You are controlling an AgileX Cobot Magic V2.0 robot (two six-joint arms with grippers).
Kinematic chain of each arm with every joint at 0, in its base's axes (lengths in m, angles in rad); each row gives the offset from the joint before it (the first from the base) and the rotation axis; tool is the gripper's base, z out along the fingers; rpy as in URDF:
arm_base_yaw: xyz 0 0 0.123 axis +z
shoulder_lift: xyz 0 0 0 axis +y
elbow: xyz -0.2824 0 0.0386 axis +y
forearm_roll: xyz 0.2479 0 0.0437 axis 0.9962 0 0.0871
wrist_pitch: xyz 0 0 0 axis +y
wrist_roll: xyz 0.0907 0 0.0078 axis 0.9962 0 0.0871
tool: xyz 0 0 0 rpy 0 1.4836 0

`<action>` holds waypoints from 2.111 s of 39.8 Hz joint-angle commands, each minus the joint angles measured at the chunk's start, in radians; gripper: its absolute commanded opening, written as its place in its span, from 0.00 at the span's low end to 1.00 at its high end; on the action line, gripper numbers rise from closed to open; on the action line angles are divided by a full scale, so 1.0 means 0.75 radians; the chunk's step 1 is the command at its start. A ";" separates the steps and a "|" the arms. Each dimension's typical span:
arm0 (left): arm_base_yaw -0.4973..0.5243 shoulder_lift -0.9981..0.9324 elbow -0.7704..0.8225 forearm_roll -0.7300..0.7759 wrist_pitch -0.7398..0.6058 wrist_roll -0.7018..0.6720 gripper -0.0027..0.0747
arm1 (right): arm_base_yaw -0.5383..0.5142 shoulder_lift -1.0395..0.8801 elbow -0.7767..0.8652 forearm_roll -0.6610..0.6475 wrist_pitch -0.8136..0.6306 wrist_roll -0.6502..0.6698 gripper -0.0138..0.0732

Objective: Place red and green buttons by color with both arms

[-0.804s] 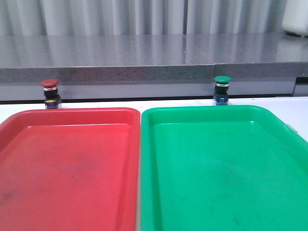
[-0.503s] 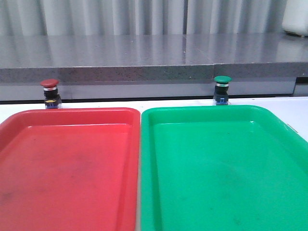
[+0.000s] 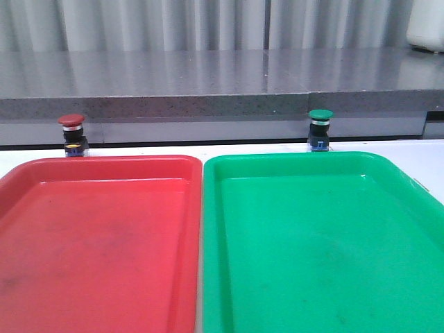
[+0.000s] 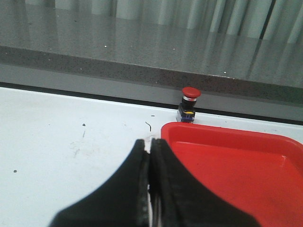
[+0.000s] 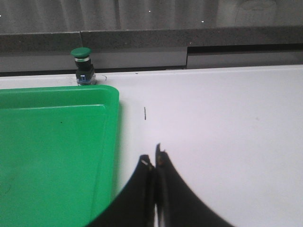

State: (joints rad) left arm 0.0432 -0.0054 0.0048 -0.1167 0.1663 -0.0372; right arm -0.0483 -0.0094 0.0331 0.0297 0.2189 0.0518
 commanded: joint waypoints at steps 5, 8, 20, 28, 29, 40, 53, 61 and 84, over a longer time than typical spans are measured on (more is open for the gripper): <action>0.002 -0.020 0.033 -0.014 -0.125 0.002 0.01 | 0.003 -0.023 -0.017 -0.005 -0.118 -0.004 0.02; 0.002 -0.020 0.033 -0.014 -0.145 0.002 0.01 | 0.003 -0.023 -0.017 -0.002 -0.131 -0.004 0.02; 0.002 -0.020 -0.006 -0.027 -0.523 0.002 0.01 | 0.004 -0.023 -0.123 -0.002 -0.216 -0.004 0.02; 0.002 0.063 -0.285 -0.027 -0.312 0.002 0.01 | 0.004 0.018 -0.342 -0.002 -0.100 -0.004 0.02; 0.002 0.092 -0.330 -0.027 -0.272 0.002 0.01 | 0.004 0.035 -0.385 -0.002 -0.052 -0.004 0.02; 0.002 0.465 -0.633 0.118 -0.035 0.002 0.01 | 0.004 0.437 -0.746 -0.002 0.217 -0.004 0.02; 0.002 0.525 -0.662 0.098 -0.034 0.002 0.12 | 0.004 0.547 -0.784 -0.002 0.196 -0.004 0.10; 0.002 0.525 -0.662 0.098 -0.034 0.002 0.75 | 0.004 0.547 -0.784 -0.002 0.187 -0.004 0.58; -0.015 0.657 -0.679 0.057 -0.072 0.002 0.93 | 0.004 0.547 -0.784 -0.002 0.189 -0.004 0.84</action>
State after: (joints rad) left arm 0.0432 0.4187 -0.4594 -0.0441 0.1968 -0.0372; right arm -0.0465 0.3866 -0.5186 0.0297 0.4449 0.0518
